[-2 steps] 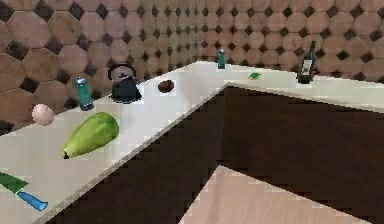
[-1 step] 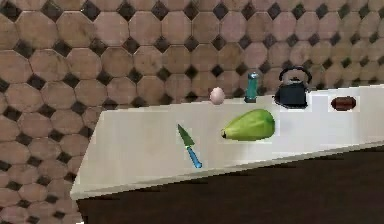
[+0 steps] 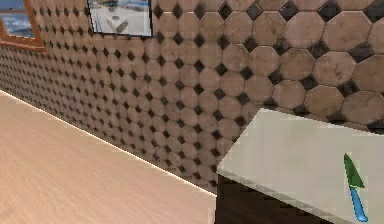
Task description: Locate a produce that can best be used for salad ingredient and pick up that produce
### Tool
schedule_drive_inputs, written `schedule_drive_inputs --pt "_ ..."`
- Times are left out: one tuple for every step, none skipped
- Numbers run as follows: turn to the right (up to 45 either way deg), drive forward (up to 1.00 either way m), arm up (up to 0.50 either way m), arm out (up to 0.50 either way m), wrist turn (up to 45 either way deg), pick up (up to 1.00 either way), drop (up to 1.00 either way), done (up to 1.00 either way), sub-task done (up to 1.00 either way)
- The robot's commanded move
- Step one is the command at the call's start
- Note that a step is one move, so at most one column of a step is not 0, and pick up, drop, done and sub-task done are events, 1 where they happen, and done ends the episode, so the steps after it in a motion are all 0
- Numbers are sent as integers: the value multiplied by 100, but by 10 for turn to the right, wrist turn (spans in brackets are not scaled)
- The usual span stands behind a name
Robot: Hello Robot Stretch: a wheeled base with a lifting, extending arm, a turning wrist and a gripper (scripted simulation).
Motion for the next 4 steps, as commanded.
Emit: schedule_drive_inputs --pt "-240 0 0 0 0 0 0 0 0" --pt "0 0 50 0 0 0 0 0 0" --pt "0 0 38 0 0 0 0 0 0" --pt "0 0 0 46 0 0 0 0 0"
